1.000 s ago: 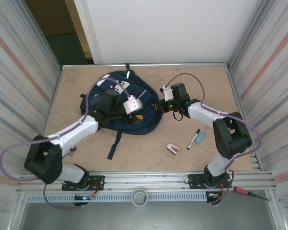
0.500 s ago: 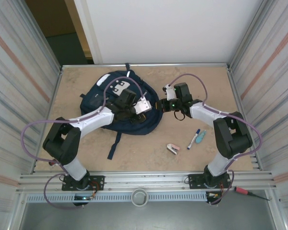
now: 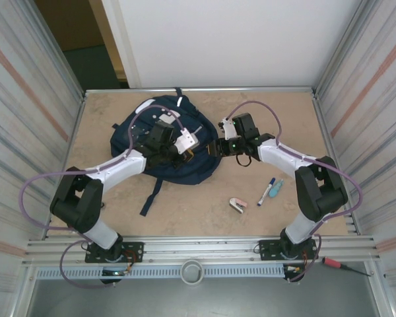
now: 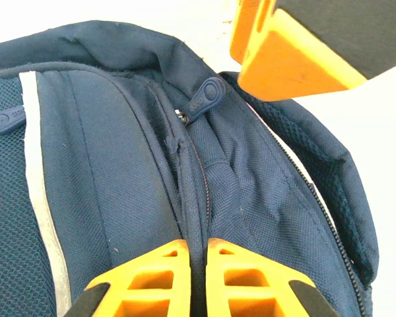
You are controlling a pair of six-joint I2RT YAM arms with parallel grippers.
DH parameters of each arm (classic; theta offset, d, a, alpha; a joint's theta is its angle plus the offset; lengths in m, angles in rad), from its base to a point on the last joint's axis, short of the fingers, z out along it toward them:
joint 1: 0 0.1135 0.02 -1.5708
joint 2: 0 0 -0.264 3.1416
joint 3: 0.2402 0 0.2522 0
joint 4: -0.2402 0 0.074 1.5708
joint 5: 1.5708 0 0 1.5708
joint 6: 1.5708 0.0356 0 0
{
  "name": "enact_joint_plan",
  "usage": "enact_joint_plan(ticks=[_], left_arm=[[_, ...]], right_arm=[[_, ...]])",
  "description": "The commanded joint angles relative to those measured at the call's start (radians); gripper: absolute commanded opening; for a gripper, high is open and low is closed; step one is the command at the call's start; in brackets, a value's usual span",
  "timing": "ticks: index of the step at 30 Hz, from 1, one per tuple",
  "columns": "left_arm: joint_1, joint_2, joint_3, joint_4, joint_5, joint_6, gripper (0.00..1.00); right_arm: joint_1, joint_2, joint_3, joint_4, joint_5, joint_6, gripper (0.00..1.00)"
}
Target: Pack books, pencil case, and school supplies into a backpack
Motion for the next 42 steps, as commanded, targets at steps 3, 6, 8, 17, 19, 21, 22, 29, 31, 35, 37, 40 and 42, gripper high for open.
enact_joint_plan(ticks=[3, 6, 8, 17, 19, 21, 22, 29, 31, 35, 37, 40, 42], left_arm=[[-0.001, -0.057, -0.019, 0.090, 0.100, -0.031, 0.00], [-0.001, -0.054, -0.019, 0.091, 0.100, -0.032, 0.00], [-0.001, -0.052, -0.019, 0.091, 0.103, -0.034, 0.00], [-0.001, -0.046, -0.016, 0.094, 0.105, -0.034, 0.00], [-0.001, -0.046, -0.014, 0.095, 0.105, -0.034, 0.00], [-0.001, -0.046, -0.014, 0.094, 0.105, -0.034, 0.00], [-0.001, -0.046, -0.014, 0.094, 0.105, -0.034, 0.00], [-0.001, -0.048, -0.014, 0.089, 0.103, -0.030, 0.00], [-0.001, -0.049, -0.016, 0.090, 0.103, -0.030, 0.00], [-0.001, -0.045, -0.016, 0.091, 0.104, -0.027, 0.00], [-0.001, -0.045, -0.016, 0.090, 0.101, -0.025, 0.00], [-0.001, -0.051, -0.017, 0.085, 0.096, -0.021, 0.00], [0.002, -0.060, -0.024, 0.083, 0.089, -0.016, 0.00]], right_arm=[[0.009, -0.021, 0.065, -0.095, 0.060, 0.060, 0.39], [0.009, 0.005, 0.094, -0.115, 0.047, 0.082, 0.39], [0.010, 0.015, 0.108, -0.123, 0.044, 0.095, 0.39], [0.020, 0.059, 0.164, -0.163, 0.056, 0.100, 0.38], [0.021, 0.067, 0.170, -0.170, 0.066, 0.101, 0.38], [0.021, 0.077, 0.172, -0.171, 0.066, 0.101, 0.38], [0.023, 0.082, 0.173, -0.172, 0.066, 0.103, 0.38], [0.031, 0.129, 0.202, -0.172, 0.059, 0.104, 0.35], [0.032, 0.146, 0.212, -0.168, 0.056, 0.107, 0.35], [0.034, 0.196, 0.241, -0.166, 0.052, 0.108, 0.29], [0.035, 0.218, 0.258, -0.173, 0.062, 0.107, 0.26], [0.028, 0.229, 0.261, -0.182, 0.078, 0.099, 0.12], [0.018, 0.215, 0.250, -0.185, 0.104, 0.083, 0.01]])
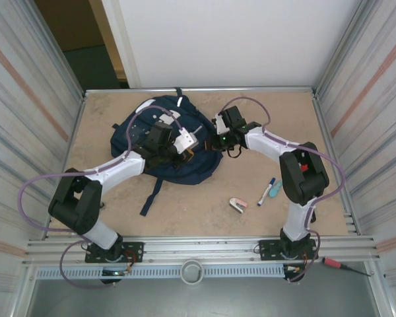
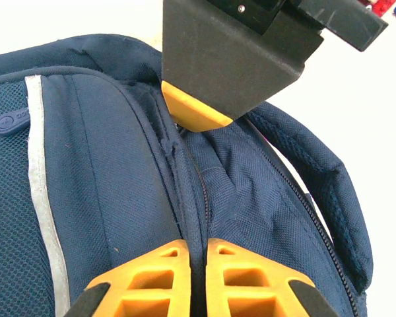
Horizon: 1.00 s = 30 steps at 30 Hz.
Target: Pack books, pencil case, and school supplies into a backpack
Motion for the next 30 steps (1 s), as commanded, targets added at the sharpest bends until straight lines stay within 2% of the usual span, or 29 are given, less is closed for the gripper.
enact_joint_plan(ticks=[1, 6, 10, 12, 14, 15, 16, 17, 18, 21, 24, 27, 30], left_arm=[[0.003, -0.057, -0.009, 0.042, 0.072, 0.008, 0.00], [0.082, -0.123, -0.053, 0.057, 0.193, 0.012, 0.00], [0.166, -0.188, -0.103, 0.045, 0.322, 0.023, 0.00], [0.204, -0.200, -0.119, 0.022, 0.321, 0.030, 0.00], [0.226, -0.205, -0.128, 0.013, 0.262, 0.026, 0.00], [0.226, -0.208, -0.130, 0.007, 0.241, 0.029, 0.03], [0.226, -0.210, -0.129, 0.006, 0.236, 0.033, 0.13], [0.217, -0.212, -0.125, 0.003, 0.222, 0.031, 0.30], [0.201, -0.218, -0.119, 0.002, 0.196, 0.025, 0.42], [0.102, -0.227, -0.089, -0.020, 0.055, 0.064, 0.66], [0.007, -0.172, -0.022, -0.068, -0.047, 0.122, 0.72], [-0.034, -0.076, 0.053, -0.102, -0.104, 0.143, 0.73], [-0.056, -0.005, 0.104, -0.110, -0.126, 0.168, 0.66]], right_arm=[[-0.017, -0.006, 0.008, -0.022, 0.046, -0.023, 0.00], [-0.060, -0.090, -0.052, -0.019, 0.115, -0.155, 0.00], [-0.058, -0.166, -0.135, 0.091, 0.206, -0.257, 0.00], [-0.052, -0.185, -0.156, 0.134, 0.216, -0.276, 0.00], [-0.038, -0.203, -0.176, 0.176, 0.198, -0.287, 0.00], [-0.025, -0.215, -0.189, 0.198, 0.187, -0.288, 0.00], [-0.016, -0.223, -0.199, 0.214, 0.172, -0.290, 0.00], [-0.004, -0.235, -0.208, 0.227, 0.162, -0.288, 0.00], [0.010, -0.248, -0.215, 0.238, 0.161, -0.284, 0.00], [0.048, -0.292, -0.237, 0.257, 0.152, -0.266, 0.00], [0.076, -0.335, -0.267, 0.295, 0.127, -0.225, 0.00], [0.105, -0.366, -0.281, 0.316, 0.114, -0.200, 0.00], [0.126, -0.392, -0.292, 0.323, 0.114, -0.185, 0.00]])
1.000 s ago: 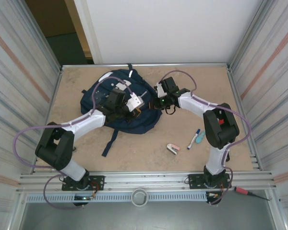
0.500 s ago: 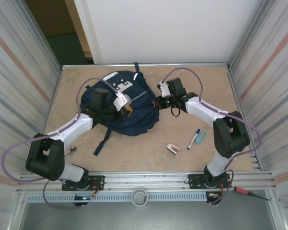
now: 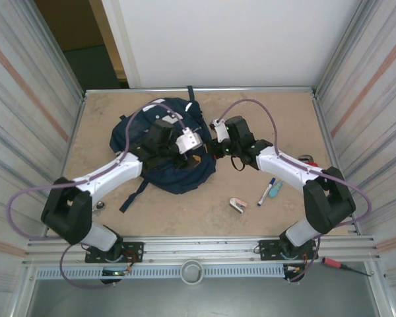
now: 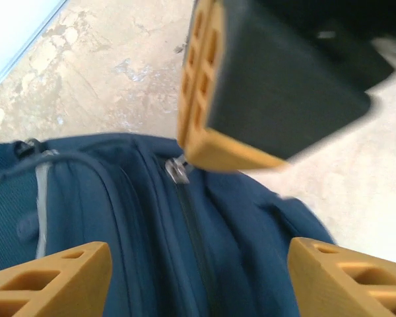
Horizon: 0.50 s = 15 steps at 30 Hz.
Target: Pack books, pencil case, and school supplies into a backpack
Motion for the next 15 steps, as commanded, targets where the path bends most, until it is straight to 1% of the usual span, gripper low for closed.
enact_joint_plan(ticks=[1, 3, 5, 6, 7, 9, 12, 13, 15], left_arm=[[-0.001, 0.053, 0.048, -0.055, -0.077, 0.055, 0.58], [0.012, 0.044, 0.034, -0.033, -0.057, 0.063, 0.37], [0.045, 0.005, 0.000, -0.009, 0.035, 0.088, 0.04], [0.060, -0.015, -0.020, 0.011, 0.070, 0.094, 0.00], [0.080, -0.041, -0.042, 0.018, 0.131, 0.116, 0.00], [0.125, -0.094, -0.083, 0.025, 0.281, 0.159, 0.00], [0.213, -0.172, -0.163, 0.107, 0.516, 0.155, 0.00], [0.246, -0.193, -0.188, 0.150, 0.573, 0.128, 0.00], [0.302, -0.220, -0.229, 0.223, 0.622, 0.079, 0.00]], right_arm=[[0.020, -0.066, -0.011, 0.059, -0.011, 0.037, 0.00], [0.016, -0.076, -0.028, 0.062, 0.007, 0.034, 0.00], [0.000, -0.074, -0.047, 0.063, 0.025, 0.032, 0.00], [-0.011, -0.071, -0.054, 0.069, 0.027, 0.033, 0.00], [-0.022, -0.068, -0.062, 0.081, 0.033, 0.036, 0.00], [-0.038, -0.056, -0.063, 0.091, 0.067, 0.037, 0.00], [-0.058, -0.006, -0.037, 0.091, 0.165, 0.046, 0.00], [-0.067, 0.013, -0.023, 0.084, 0.193, 0.054, 0.00], [-0.076, 0.047, -0.005, 0.091, 0.227, 0.060, 0.00]])
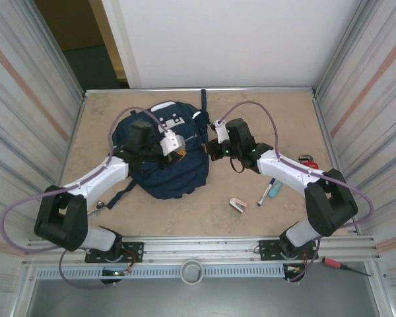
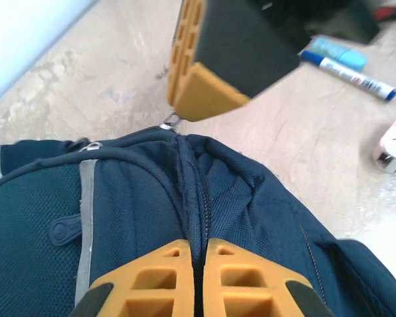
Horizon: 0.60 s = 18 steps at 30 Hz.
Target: Pack books, pencil case, and school supplies into a backpack
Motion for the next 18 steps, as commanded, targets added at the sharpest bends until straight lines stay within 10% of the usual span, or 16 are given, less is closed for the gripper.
enact_joint_plan(ticks=[1, 4, 7, 10, 18], left_arm=[[0.093, -0.083, -0.058, 0.154, 0.215, -0.039, 0.00], [0.130, -0.087, -0.103, 0.189, 0.109, -0.066, 0.06], [0.101, -0.104, -0.103, 0.138, -0.023, -0.112, 0.48], [-0.035, -0.144, -0.090, 0.071, -0.255, -0.096, 0.64], [-0.290, 0.019, 0.044, -0.009, -0.586, -0.039, 0.73]], right_arm=[[-0.061, 0.051, 0.039, 0.000, 0.205, 0.026, 0.00], [-0.050, 0.055, 0.042, 0.043, 0.153, 0.028, 0.00], [-0.024, 0.030, 0.026, 0.097, 0.096, 0.040, 0.00], [0.001, -0.001, 0.017, 0.120, 0.061, 0.061, 0.00], [0.049, -0.111, -0.026, 0.161, 0.012, 0.131, 0.00]])
